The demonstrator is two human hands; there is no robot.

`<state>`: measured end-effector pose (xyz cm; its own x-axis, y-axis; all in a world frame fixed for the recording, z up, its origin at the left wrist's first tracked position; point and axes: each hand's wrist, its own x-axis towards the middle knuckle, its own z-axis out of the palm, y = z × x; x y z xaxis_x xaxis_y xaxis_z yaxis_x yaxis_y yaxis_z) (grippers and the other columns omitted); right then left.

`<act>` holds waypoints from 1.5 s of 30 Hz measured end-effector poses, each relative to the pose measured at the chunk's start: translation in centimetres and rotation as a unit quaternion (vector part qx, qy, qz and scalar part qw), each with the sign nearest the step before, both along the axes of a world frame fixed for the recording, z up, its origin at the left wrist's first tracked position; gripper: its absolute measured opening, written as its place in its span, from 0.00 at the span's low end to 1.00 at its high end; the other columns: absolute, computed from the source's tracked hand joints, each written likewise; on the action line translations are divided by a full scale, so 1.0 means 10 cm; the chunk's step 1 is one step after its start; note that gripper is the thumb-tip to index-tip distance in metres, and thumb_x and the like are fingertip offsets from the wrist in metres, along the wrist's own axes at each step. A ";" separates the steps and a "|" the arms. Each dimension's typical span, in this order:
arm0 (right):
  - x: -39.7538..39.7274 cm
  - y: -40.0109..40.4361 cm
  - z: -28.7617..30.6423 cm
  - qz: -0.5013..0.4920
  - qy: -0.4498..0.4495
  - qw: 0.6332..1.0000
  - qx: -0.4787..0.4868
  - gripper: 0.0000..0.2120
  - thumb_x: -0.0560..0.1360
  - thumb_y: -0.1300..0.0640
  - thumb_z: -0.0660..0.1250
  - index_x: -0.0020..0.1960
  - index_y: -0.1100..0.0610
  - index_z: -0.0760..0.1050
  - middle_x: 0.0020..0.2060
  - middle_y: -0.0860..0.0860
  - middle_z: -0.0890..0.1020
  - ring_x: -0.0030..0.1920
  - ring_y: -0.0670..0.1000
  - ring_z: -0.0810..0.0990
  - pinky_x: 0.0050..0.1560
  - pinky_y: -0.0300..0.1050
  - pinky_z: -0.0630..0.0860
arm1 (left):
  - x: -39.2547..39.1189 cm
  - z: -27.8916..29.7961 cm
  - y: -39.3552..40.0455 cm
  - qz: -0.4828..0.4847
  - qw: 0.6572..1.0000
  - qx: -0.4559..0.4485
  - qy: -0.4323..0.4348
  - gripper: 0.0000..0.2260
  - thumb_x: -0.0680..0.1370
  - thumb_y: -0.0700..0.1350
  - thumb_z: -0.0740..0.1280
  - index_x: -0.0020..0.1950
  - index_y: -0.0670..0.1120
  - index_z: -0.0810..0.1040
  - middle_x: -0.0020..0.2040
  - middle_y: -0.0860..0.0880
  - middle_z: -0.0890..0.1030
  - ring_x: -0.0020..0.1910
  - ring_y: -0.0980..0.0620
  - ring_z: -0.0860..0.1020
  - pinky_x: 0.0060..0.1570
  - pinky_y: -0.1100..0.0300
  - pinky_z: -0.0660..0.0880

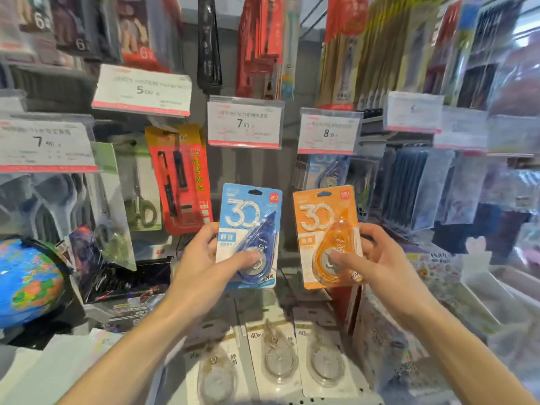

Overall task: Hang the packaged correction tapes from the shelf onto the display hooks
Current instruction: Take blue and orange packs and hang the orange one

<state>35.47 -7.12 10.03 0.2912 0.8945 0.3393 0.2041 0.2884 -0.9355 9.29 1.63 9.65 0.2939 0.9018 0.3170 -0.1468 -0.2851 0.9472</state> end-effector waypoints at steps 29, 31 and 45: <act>1.64 -0.47 0.45 0.092 -0.122 0.980 0.129 0.18 0.74 0.52 0.76 0.55 0.33 0.74 0.52 0.43 0.89 0.52 0.46 0.88 0.50 0.48 0.86 | 1.44 0.81 -0.76 0.165 0.968 0.168 0.088 0.18 0.73 0.40 0.78 0.57 0.55 0.77 0.52 0.56 0.88 0.49 0.54 0.87 0.53 0.52 0.82; 1.64 -0.48 0.53 0.095 -0.124 0.978 0.137 0.18 0.75 0.54 0.76 0.56 0.34 0.75 0.52 0.44 0.88 0.51 0.48 0.89 0.47 0.48 0.87 | 1.42 0.86 -0.73 0.166 0.965 0.183 0.083 0.18 0.72 0.40 0.78 0.57 0.55 0.78 0.52 0.57 0.88 0.49 0.55 0.87 0.53 0.52 0.82; 1.47 -0.37 0.77 0.035 -0.109 0.979 0.171 0.15 0.75 0.55 0.76 0.57 0.43 0.77 0.46 0.41 0.89 0.45 0.44 0.89 0.44 0.41 0.86 | 1.31 1.01 -0.63 0.141 0.960 0.233 0.065 0.20 0.72 0.48 0.79 0.59 0.58 0.77 0.54 0.58 0.88 0.52 0.55 0.87 0.51 0.54 0.80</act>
